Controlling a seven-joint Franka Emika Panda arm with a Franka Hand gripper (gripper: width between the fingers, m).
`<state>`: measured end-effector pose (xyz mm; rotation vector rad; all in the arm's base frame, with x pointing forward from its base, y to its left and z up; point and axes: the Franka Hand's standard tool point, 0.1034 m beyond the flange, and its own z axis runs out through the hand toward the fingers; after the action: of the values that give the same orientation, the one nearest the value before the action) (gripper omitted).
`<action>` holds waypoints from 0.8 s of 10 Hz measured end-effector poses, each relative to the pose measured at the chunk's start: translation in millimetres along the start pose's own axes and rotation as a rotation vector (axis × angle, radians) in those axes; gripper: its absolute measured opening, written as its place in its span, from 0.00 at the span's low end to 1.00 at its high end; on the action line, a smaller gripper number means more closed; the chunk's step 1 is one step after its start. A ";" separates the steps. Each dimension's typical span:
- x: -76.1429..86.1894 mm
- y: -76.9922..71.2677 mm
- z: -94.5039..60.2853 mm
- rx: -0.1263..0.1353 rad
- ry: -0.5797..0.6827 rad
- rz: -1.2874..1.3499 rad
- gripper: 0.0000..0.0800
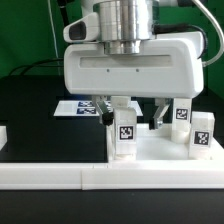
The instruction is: Assemble square table
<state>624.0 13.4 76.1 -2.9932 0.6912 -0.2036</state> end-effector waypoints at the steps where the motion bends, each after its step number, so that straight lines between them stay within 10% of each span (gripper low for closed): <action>1: -1.6 -3.0 0.2 -0.011 0.000 -0.193 0.81; 4: -1.6 -2.9 0.2 -0.019 0.000 -0.307 0.81; 6: -1.8 -3.0 0.5 -0.017 0.000 -0.241 0.47; 8: 0.2 2.9 0.9 -0.023 0.004 -0.051 0.37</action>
Offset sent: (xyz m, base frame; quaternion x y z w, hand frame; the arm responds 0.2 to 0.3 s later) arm 0.0000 0.0000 0.0000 0.0000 0.0000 0.0650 0.9979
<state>623.1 10.7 74.9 -3.0358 0.6224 -0.2058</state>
